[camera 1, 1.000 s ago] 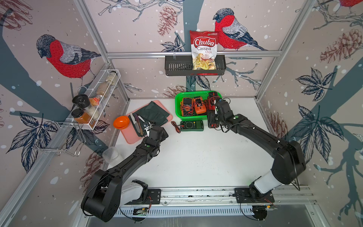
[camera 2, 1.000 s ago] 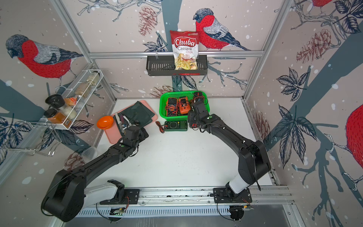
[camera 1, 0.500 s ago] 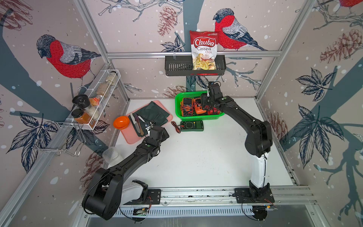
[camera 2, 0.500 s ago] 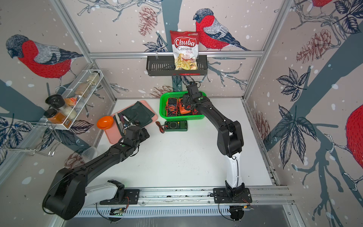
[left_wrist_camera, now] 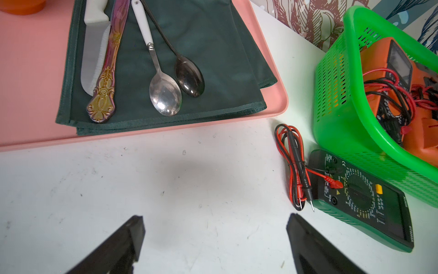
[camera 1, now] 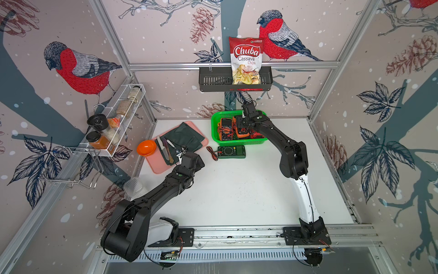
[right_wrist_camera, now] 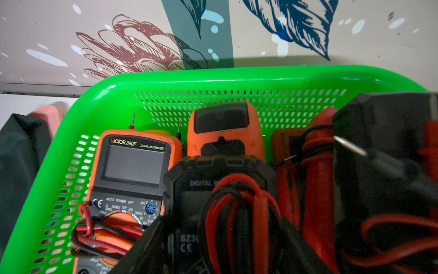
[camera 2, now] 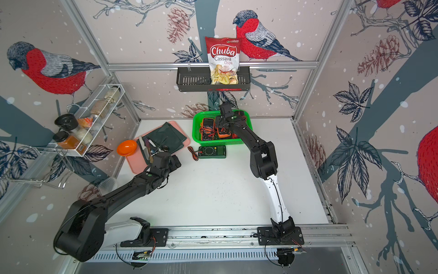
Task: Put the multimeter into the basket
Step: Place the multimeter in the basket, then adjust the multimeter at the center of the board.
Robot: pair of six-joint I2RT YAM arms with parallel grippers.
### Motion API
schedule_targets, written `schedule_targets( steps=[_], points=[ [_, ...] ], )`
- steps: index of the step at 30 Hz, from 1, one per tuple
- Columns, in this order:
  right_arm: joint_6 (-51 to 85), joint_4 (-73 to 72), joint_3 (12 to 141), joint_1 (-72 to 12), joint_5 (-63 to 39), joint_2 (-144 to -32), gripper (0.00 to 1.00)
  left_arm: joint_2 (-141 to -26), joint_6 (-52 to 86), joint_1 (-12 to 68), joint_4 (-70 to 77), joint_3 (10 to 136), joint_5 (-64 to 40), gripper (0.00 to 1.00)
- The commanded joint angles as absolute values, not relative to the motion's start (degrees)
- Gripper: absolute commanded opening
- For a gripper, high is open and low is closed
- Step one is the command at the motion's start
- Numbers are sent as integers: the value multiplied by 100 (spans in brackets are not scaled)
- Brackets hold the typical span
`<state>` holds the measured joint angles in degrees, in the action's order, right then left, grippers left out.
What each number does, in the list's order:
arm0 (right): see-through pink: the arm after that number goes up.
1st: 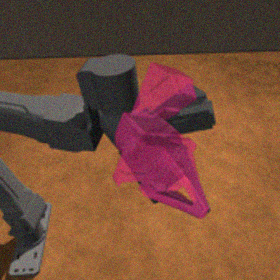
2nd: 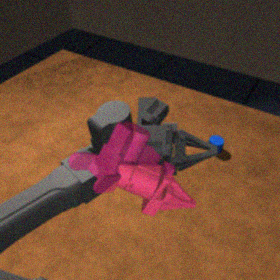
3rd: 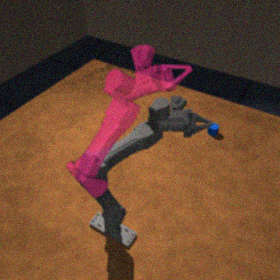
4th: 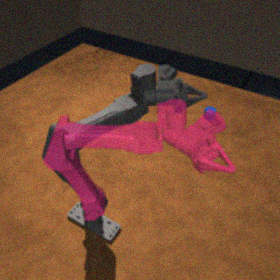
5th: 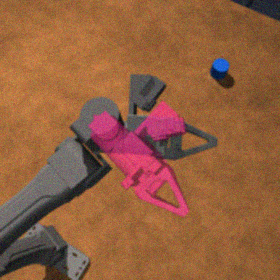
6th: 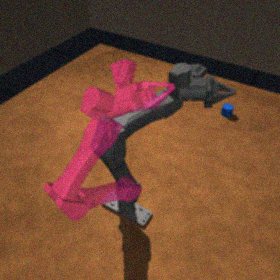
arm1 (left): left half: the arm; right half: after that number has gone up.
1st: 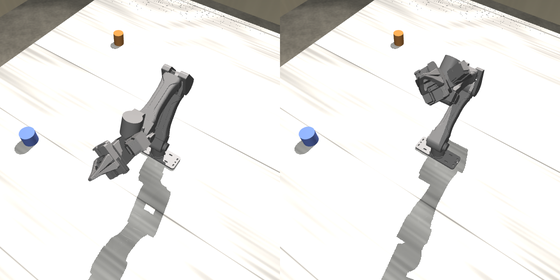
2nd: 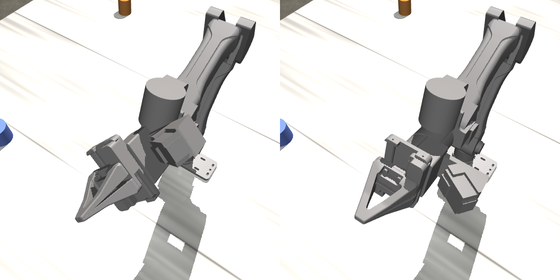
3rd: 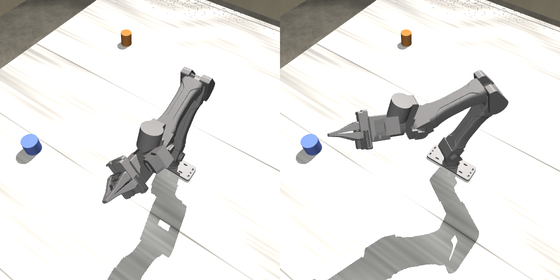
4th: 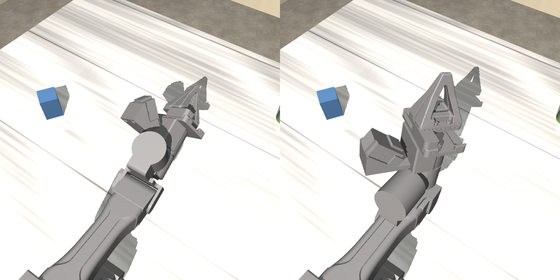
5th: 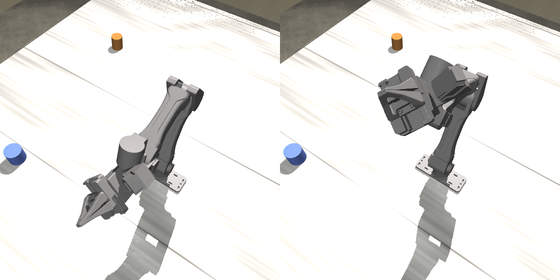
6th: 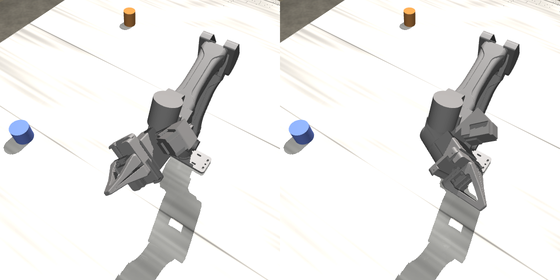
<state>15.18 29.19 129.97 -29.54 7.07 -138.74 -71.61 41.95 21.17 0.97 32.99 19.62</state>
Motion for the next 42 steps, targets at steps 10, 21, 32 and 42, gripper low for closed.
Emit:
schedule_targets(
  steps=[10,21,32,42],
  points=[
    [1509,3393,13385,-2900,928,-14255,88,-7312,4128,2092,259,3414,1934,97],
    [1441,3404,13192,-2992,794,-13490,100,-7291,4068,2092,265,3468,1868,97],
    [1841,1902,10132,-3164,327,-11312,98,-8202,3619,2043,865,4093,1293,67],
    [2062,326,6984,-3305,570,-9220,100,-9939,3143,1825,669,5673,642,41]
  ],
)
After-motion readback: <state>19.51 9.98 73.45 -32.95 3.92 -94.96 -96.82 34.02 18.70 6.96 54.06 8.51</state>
